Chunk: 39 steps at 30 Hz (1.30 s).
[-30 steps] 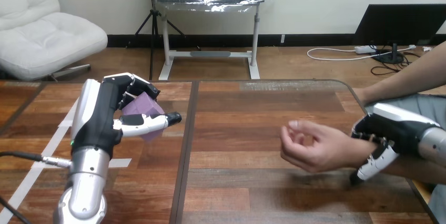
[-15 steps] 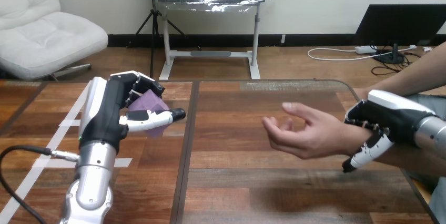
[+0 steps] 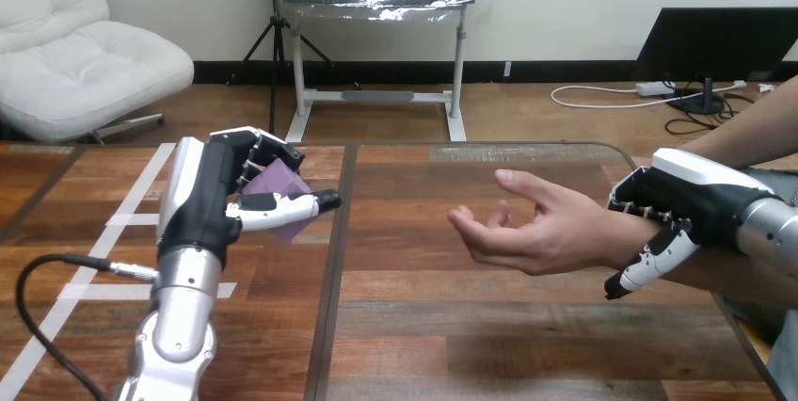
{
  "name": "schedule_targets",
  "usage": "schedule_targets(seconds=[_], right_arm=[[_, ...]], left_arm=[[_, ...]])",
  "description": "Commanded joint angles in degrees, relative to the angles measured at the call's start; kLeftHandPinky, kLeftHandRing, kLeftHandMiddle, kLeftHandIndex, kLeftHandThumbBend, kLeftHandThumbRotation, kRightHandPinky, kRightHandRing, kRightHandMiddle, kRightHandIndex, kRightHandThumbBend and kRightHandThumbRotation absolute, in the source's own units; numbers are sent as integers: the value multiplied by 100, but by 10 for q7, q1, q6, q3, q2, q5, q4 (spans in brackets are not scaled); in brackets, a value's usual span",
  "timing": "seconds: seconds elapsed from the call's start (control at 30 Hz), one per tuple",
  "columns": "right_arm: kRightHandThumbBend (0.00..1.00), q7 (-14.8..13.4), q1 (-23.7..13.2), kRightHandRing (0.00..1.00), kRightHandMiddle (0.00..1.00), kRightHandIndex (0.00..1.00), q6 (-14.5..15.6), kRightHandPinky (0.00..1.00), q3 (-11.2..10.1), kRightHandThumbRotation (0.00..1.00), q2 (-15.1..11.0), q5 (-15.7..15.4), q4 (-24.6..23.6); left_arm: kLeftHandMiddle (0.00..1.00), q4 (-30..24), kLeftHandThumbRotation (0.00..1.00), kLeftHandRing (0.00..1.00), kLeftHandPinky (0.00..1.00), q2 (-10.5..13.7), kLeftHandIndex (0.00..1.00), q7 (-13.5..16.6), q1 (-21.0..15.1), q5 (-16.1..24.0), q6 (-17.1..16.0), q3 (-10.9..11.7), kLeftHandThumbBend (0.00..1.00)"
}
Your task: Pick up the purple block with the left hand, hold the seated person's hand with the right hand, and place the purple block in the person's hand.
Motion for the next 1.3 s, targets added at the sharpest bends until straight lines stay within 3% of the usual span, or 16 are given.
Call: schedule_targets(seconds=[0.0, 0.23, 0.6, 0.87, 1.27], right_arm=[[86, -1, 10, 37, 44, 49, 8, 28, -9, 0, -1, 4, 4], [86, 3, 7, 38, 45, 49, 16, 30, -7, 0, 4, 5, -2], [86, 4, 7, 49, 54, 49, 29, 41, 1, 0, 15, -2, -22], [85, 12, 5, 39, 47, 49, 36, 31, 6, 0, 23, -4, -36], [85, 23, -3, 41, 48, 49, 43, 33, 12, 0, 41, -5, -47]], left_arm=[[44, 23, 0, 43, 41, -5, 44, 8, -62, -9, -26, -3, 80], [45, 55, 0, 43, 41, -15, 44, 1, -82, -19, -23, -1, 80], [46, 106, 0, 45, 42, -27, 44, 5, -118, -19, -21, -12, 79], [46, 136, 0, 45, 43, -37, 44, 7, -139, -13, -37, -22, 81], [46, 184, 0, 45, 41, -53, 44, 1, -173, -10, -66, -43, 81]])
